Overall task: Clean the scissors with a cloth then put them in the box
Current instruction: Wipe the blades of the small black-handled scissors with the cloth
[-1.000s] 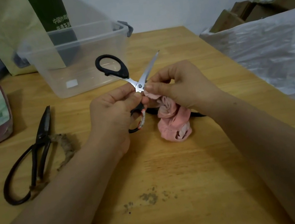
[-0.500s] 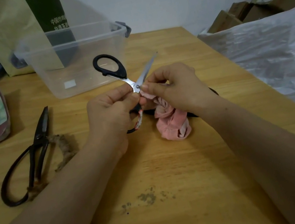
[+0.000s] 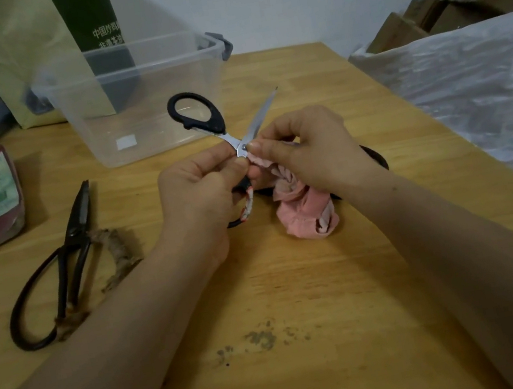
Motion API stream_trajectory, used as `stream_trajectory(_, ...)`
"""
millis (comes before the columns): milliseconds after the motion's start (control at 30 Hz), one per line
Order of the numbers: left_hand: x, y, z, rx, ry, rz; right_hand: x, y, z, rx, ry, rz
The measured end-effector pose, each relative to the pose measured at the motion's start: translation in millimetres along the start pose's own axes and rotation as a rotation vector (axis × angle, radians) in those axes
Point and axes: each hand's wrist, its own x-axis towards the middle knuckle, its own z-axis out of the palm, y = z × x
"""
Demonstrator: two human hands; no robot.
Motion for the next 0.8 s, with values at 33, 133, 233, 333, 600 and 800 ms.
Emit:
stream_trajectory(33, 0.7, 1.1, 0.2, -0.028, 0.014, -0.012, 0.6, 0.2, -1.8, -0.027, -0.009, 0.0)
stream_trajectory(133, 3.4, 5.6, -3.3, -0.104, 0.064, -0.027, -0.1, -1.0, -8.0, -0.057, -0.034, 0.01)
stream_trajectory(233, 3.7, 6.1, -6.6, -0.081, 0.075, 0.001, -0.4, -0.8, -7.0, -0.031, -0.036, 0.029)
stream_trajectory(333, -1.6, 3.0, -2.9, 0.015, 0.014, 0.024, -1.1, 0.4, -2.9, 0.092, 0.004, 0.046)
stream_trajectory(600, 1.5, 10.8, -4.4, -0.125, 0.093, 0.01, 3.8, 5.7, -6.8, 0.054, -0.033, 0.04)
stream_trajectory(800, -4.9, 5.6, -0.3, 0.032, 0.001, 0.032, 1.7, 3.1, -0.7, 0.143, 0.02, 0.01)
